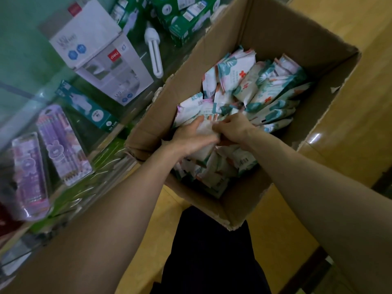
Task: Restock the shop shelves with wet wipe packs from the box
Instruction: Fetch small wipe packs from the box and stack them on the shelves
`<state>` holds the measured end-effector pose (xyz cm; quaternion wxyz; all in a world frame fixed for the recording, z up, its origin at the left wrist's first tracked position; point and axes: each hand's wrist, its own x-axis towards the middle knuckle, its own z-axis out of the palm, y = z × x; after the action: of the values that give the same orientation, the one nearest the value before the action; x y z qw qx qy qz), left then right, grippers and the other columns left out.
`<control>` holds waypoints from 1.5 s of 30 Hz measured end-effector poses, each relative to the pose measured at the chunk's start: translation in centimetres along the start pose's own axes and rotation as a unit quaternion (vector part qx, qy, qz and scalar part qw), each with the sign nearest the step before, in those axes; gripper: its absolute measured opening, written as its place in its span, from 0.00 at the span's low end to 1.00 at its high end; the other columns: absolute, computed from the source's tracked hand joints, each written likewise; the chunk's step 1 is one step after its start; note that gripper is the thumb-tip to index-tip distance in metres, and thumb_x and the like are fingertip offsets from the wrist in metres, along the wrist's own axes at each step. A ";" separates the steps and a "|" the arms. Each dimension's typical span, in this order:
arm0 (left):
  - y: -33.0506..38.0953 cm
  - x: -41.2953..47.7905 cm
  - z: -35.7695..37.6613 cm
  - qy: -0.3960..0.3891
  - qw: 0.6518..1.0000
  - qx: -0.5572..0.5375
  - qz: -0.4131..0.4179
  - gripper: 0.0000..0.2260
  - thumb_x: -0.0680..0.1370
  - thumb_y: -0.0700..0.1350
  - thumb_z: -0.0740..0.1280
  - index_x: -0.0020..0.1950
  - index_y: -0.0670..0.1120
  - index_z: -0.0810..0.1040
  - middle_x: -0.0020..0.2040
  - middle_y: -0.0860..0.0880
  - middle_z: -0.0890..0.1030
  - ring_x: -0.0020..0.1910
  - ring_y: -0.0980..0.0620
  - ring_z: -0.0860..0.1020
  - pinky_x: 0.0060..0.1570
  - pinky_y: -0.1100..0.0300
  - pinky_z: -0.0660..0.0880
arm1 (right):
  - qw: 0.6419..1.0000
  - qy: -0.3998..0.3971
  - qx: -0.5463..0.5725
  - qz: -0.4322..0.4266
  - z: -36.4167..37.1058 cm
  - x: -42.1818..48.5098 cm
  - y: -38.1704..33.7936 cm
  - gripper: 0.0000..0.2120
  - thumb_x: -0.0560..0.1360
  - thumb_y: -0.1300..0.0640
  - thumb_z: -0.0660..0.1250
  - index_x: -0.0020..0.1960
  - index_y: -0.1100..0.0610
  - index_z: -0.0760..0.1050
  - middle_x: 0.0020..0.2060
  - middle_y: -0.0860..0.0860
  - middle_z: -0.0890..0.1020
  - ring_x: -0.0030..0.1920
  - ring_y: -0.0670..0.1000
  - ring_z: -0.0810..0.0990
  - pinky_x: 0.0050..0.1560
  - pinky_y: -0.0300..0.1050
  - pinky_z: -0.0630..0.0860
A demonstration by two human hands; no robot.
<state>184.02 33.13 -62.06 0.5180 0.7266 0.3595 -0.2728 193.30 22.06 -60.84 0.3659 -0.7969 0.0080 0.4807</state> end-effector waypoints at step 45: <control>11.9 -11.9 -1.3 -0.131 0.795 -0.592 -0.015 0.17 0.77 0.48 0.62 0.62 0.42 0.77 0.56 0.37 0.82 0.56 0.38 0.78 0.56 0.42 0.73 | 0.880 0.174 0.441 -0.018 -5.8 -15.3 -4.0 0.08 0.79 0.53 0.64 0.45 0.57 0.74 0.42 0.55 0.82 0.38 0.52 0.81 0.25 0.37 0.76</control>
<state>186.54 29.04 -45.90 0.8850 0.2300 0.3904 -0.1074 190.96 16.39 -45.19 0.6809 -0.6238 0.2682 0.2746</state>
